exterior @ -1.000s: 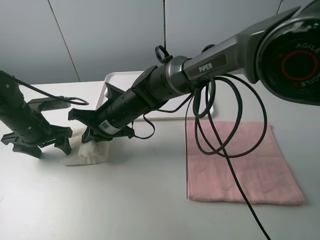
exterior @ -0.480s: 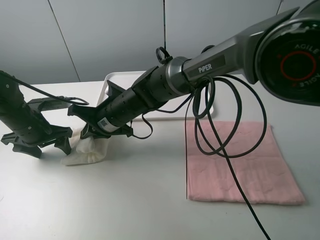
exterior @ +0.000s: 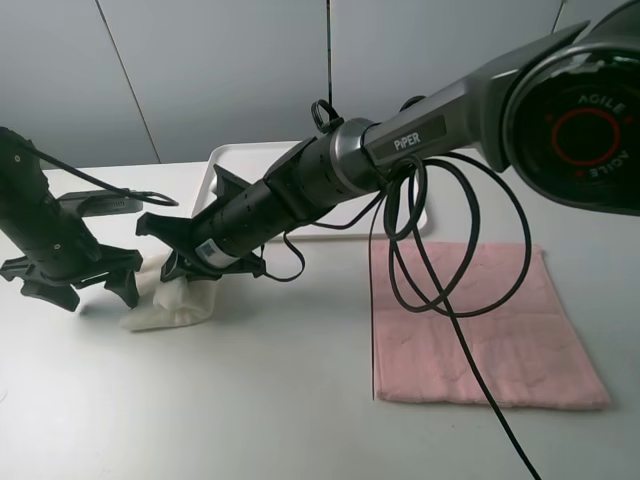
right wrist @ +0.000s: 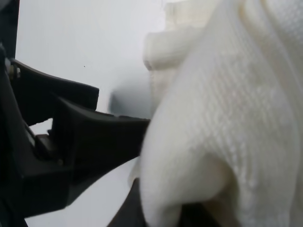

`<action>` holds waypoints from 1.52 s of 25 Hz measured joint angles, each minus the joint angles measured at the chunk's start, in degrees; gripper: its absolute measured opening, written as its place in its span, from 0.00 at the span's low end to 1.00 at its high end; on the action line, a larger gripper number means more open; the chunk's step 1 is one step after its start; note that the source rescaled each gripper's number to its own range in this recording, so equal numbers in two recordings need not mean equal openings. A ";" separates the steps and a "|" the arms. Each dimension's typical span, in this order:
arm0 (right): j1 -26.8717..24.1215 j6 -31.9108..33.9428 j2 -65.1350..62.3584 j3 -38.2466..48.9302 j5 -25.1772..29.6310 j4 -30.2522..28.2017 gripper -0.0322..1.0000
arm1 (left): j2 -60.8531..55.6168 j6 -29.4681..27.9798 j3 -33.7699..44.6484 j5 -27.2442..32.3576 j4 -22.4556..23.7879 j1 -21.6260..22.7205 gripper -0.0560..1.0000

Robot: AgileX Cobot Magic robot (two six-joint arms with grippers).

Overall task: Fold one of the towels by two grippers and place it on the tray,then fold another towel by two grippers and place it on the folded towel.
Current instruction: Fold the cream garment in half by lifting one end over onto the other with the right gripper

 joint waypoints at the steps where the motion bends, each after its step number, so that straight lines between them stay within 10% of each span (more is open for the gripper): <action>1: 0.00 0.00 0.00 0.00 0.00 0.00 0.09 | -0.65 0.13 -0.80 0.90 0.00 0.00 1.00; 15: 0.00 -0.22 0.00 0.00 0.00 0.00 0.09 | -4.74 2.02 -12.68 11.06 0.74 0.00 1.00; 30: 3.36 -12.45 0.00 0.00 -0.13 14.00 0.75 | -5.13 2.88 -13.25 12.71 0.87 0.00 1.00; 38: 2.12 -11.23 -1.21 0.00 -1.40 8.55 0.78 | -5.13 3.10 -14.81 13.95 0.87 0.00 1.00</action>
